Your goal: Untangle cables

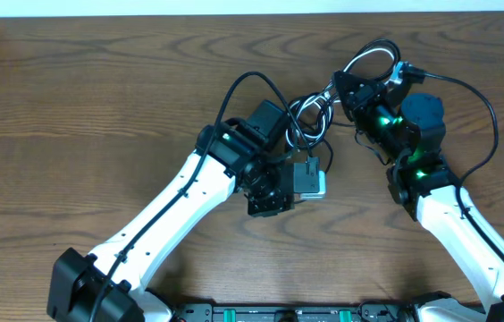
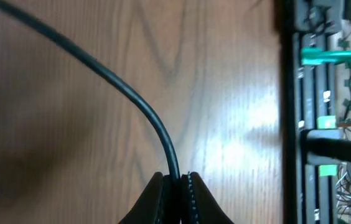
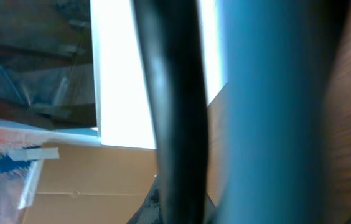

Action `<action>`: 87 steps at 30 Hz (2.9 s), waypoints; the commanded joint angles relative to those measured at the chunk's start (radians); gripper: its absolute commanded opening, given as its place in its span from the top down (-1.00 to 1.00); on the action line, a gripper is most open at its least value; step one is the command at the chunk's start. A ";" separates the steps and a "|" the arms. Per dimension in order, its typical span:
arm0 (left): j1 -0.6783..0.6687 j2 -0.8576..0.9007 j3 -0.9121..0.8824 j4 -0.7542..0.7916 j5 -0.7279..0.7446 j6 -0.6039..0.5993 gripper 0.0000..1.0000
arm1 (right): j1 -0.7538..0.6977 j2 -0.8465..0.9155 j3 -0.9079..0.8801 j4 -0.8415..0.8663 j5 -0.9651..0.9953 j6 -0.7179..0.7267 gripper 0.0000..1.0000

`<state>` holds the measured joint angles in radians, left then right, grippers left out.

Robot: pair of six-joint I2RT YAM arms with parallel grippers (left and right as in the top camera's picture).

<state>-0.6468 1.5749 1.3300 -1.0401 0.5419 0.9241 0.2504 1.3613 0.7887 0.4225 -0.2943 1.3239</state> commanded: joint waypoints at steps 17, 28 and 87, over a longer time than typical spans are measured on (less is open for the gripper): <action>0.383 0.010 -0.083 0.106 -0.076 -0.087 0.85 | -0.281 -0.023 0.008 0.008 -0.559 -0.245 0.98; 0.579 0.010 -0.083 0.220 -0.084 -0.321 0.85 | -0.330 -0.022 0.008 -0.064 -0.685 -0.537 0.98; 0.277 0.013 -0.084 0.443 0.117 -0.146 -0.96 | -0.249 -0.022 0.008 -0.102 -0.584 -0.801 0.98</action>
<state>-0.3355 1.5768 1.2495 -0.6498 0.6361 0.7414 -0.0208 1.3590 0.7891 0.2733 -0.7715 0.5346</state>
